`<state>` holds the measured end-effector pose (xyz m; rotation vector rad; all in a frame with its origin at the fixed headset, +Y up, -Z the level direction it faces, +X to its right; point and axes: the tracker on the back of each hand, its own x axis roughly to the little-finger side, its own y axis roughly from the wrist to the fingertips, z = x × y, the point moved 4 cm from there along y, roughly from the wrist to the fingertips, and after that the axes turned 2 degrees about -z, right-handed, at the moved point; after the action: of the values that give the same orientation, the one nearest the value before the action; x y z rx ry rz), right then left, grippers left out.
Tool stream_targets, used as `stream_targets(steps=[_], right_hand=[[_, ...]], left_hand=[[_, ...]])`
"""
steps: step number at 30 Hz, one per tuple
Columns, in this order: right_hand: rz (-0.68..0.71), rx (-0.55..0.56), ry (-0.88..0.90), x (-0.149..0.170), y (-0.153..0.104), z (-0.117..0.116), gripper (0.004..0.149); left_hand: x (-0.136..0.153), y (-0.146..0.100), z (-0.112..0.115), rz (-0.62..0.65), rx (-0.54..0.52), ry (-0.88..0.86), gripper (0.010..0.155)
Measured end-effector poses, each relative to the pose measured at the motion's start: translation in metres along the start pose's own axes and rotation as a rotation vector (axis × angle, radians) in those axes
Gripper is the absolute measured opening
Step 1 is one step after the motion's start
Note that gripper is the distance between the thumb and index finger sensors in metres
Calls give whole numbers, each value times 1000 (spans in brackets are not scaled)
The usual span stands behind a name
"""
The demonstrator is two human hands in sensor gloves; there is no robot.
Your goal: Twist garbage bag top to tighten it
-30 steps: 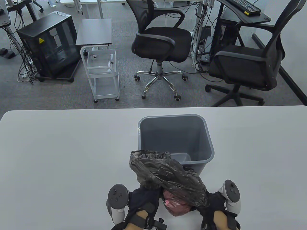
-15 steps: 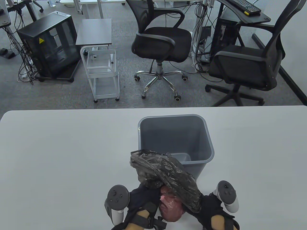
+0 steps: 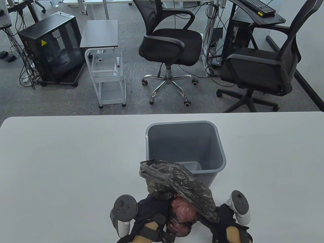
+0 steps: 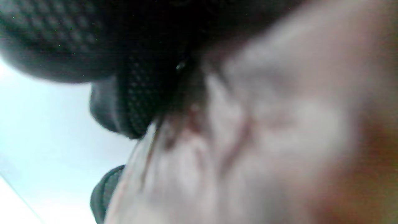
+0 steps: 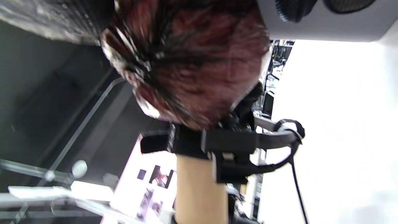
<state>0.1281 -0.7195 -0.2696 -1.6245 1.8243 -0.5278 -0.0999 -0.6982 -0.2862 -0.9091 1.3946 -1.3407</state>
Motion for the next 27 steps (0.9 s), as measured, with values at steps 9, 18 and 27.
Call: stream_targets(steps=[9,18,27], right_hand=[[-68,178,112,11,-7,21,87],[27,98,86,1,-4,11,101],[-25,192,139,7,-7,23,87]], left_hand=[[7,3,8,-2,79,-151,58],[3,1,-1,-27,1,17,55],[3,1,10,13,71,-58,58]])
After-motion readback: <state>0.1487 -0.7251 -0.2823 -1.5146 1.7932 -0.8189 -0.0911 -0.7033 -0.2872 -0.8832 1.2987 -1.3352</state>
